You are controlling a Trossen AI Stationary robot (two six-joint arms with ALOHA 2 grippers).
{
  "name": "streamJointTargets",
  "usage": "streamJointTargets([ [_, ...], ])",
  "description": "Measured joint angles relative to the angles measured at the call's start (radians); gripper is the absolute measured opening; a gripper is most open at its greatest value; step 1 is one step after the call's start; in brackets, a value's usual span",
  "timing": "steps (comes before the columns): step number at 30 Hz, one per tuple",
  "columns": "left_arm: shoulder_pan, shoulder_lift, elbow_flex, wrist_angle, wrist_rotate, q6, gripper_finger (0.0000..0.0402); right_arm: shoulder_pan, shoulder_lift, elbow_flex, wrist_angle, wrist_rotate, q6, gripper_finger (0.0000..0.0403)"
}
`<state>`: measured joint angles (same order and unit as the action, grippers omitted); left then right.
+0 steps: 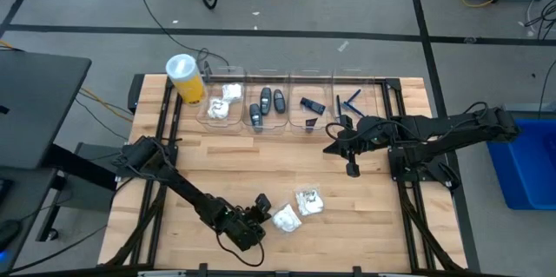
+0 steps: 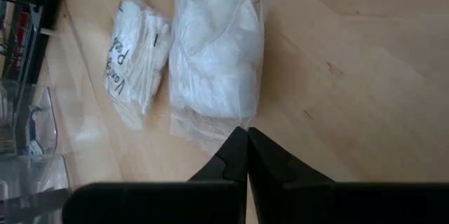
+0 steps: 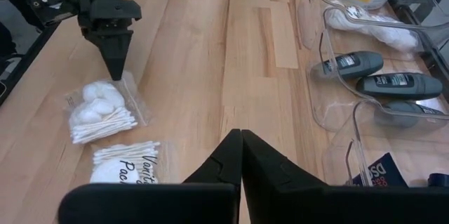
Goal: Pick & Place Travel size toiletries
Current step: Put the white cotton pack into the left transparent bin
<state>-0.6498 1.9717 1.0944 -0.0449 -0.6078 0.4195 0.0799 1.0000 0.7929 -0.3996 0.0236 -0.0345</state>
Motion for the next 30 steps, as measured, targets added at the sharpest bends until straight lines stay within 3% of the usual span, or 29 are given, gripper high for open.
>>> streamJointTargets([
  [9, -0.005, -0.017, 0.078, -0.166, -0.001, 0.002, 0.0005, 0.0, 0.0, 0.0, 0.0, 0.0, 0.0, 0.0008],
  [20, -0.006, -0.149, 0.084, -0.254, -0.028, 0.01, 0.0003, 0.0, 0.0, 0.0, 0.008, 0.0, 0.0, 0.0008],
  [30, -0.001, -0.261, 0.084, -0.364, -0.075, 0.115, 0.0004, 0.0, 0.0, 0.0, 0.008, 0.0, 0.0, 0.0008],
])
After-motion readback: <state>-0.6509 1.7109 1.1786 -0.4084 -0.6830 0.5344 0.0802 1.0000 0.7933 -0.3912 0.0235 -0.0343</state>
